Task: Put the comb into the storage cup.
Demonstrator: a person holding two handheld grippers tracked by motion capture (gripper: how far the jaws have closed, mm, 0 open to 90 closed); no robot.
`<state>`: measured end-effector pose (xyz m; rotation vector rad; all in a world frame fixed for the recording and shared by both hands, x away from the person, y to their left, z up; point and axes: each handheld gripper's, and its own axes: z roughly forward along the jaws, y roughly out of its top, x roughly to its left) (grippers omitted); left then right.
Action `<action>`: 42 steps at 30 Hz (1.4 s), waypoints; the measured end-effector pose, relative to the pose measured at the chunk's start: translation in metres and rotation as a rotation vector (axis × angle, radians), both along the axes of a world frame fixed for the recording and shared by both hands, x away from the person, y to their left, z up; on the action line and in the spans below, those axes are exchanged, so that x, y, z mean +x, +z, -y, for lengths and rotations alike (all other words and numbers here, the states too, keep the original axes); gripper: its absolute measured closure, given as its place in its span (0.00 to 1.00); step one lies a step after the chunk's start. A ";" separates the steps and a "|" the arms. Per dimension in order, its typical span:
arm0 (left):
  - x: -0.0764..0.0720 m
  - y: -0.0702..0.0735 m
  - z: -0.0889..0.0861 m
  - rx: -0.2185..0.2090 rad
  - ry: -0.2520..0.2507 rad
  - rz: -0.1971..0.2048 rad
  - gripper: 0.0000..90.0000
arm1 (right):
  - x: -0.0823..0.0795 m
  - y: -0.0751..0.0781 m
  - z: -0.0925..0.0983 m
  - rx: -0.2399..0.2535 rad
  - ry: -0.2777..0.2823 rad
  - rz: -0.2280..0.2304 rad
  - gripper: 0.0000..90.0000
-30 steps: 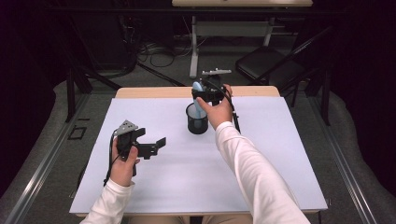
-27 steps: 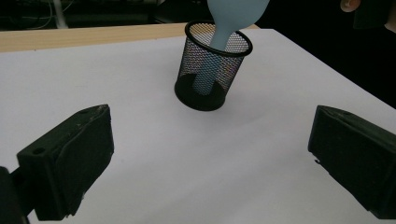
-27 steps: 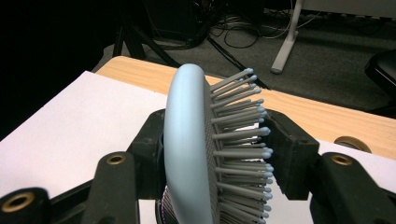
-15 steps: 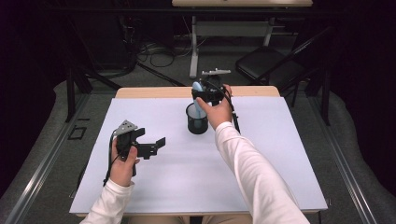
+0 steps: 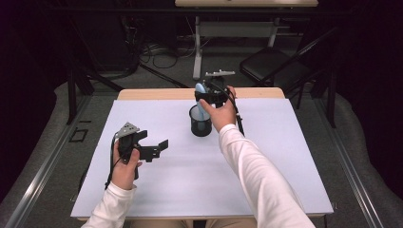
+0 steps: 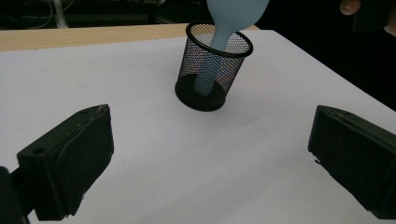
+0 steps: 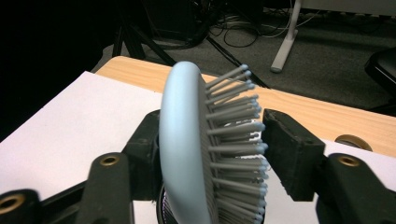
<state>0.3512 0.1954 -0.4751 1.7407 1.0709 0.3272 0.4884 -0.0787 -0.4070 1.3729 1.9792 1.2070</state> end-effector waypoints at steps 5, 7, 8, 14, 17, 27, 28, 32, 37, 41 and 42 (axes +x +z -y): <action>0.000 0.000 0.000 0.000 0.000 0.000 0.00 | 0.000 -0.001 -0.001 -0.001 -0.005 0.000 0.39; 0.000 0.000 0.000 0.000 0.002 0.000 0.00 | 0.000 -0.001 -0.002 -0.004 -0.011 0.001 0.35; 0.000 0.000 0.000 0.000 0.002 0.000 0.00 | 0.000 -0.001 -0.002 -0.007 -0.014 0.003 0.33; 0.000 0.000 0.000 0.000 0.001 -0.001 0.00 | 0.001 -0.001 -0.002 -0.012 -0.022 0.001 0.27; 0.000 0.000 0.000 -0.001 0.001 -0.001 0.00 | 0.001 -0.001 -0.002 -0.010 -0.021 -0.001 0.23; 0.000 0.000 0.000 -0.006 0.001 -0.002 0.00 | 0.000 -0.001 -0.002 -0.006 -0.018 -0.007 0.13; 0.000 0.000 0.000 -0.006 0.001 -0.001 0.00 | 0.000 -0.001 -0.002 -0.008 -0.018 -0.003 0.12; 0.000 0.000 0.000 -0.007 0.003 0.001 0.00 | -0.001 0.000 -0.003 -0.010 -0.009 0.003 0.07; 0.000 0.000 0.000 -0.007 0.003 0.000 0.00 | -0.001 0.000 -0.003 -0.029 -0.001 -0.002 0.01; 0.000 0.000 0.000 -0.006 0.003 0.000 0.00 | -0.002 0.001 -0.002 -0.035 -0.001 0.005 0.00; 0.000 0.000 0.000 -0.006 0.001 -0.001 0.00 | -0.003 0.001 -0.002 -0.036 -0.001 0.008 0.00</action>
